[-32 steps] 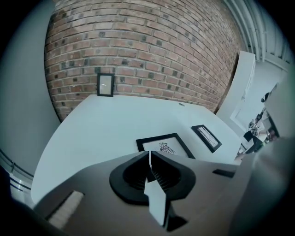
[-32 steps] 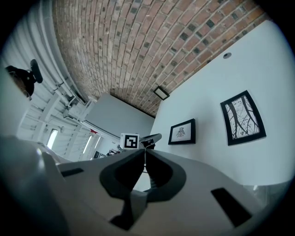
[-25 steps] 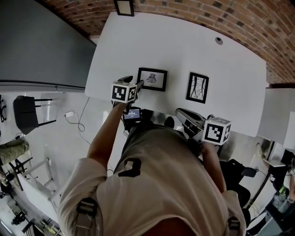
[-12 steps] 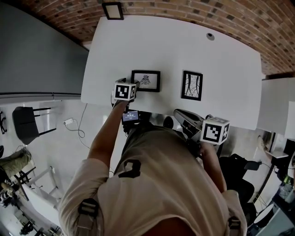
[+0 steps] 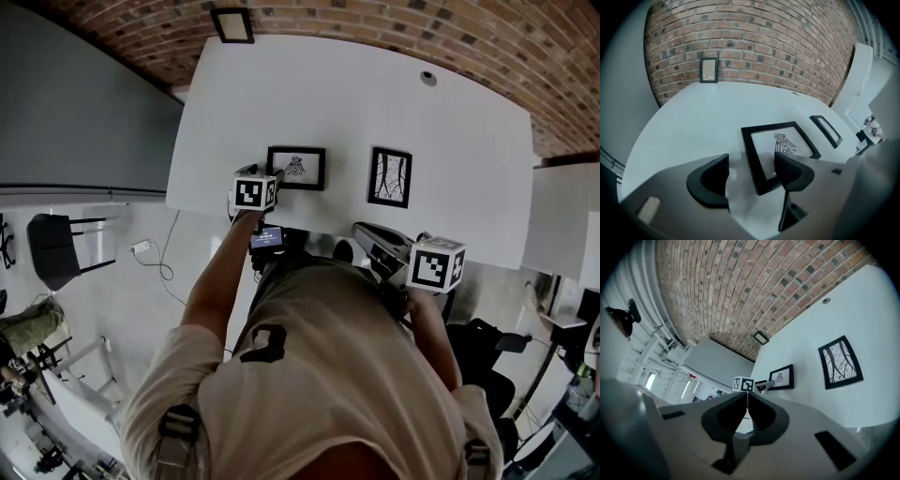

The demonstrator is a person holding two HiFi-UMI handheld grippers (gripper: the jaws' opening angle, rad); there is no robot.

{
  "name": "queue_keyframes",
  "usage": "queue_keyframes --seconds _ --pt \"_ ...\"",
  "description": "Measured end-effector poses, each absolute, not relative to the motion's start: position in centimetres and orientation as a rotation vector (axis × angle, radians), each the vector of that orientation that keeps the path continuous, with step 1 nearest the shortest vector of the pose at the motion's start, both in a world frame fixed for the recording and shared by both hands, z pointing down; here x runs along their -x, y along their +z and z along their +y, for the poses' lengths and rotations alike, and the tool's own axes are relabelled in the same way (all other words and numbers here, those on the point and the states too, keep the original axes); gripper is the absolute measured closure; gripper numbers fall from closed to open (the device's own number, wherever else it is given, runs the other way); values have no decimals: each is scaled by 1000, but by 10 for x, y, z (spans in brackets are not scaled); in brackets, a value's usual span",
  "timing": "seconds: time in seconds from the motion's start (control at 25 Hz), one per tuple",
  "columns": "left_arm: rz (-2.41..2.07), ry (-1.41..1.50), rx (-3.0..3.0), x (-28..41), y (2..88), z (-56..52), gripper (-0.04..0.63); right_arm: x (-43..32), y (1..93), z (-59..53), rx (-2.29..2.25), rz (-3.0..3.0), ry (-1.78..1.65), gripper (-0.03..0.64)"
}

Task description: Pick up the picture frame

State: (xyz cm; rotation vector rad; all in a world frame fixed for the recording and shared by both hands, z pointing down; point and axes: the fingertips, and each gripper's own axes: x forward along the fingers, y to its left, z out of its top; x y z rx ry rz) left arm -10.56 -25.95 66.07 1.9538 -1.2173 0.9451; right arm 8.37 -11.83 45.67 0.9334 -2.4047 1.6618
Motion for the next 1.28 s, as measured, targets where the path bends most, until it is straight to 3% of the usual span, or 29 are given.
queue_keyframes --seconds 1.28 --pt "-1249 907 -1878 123 662 -196 336 -80 455 -95 -809 -2441 1643 609"
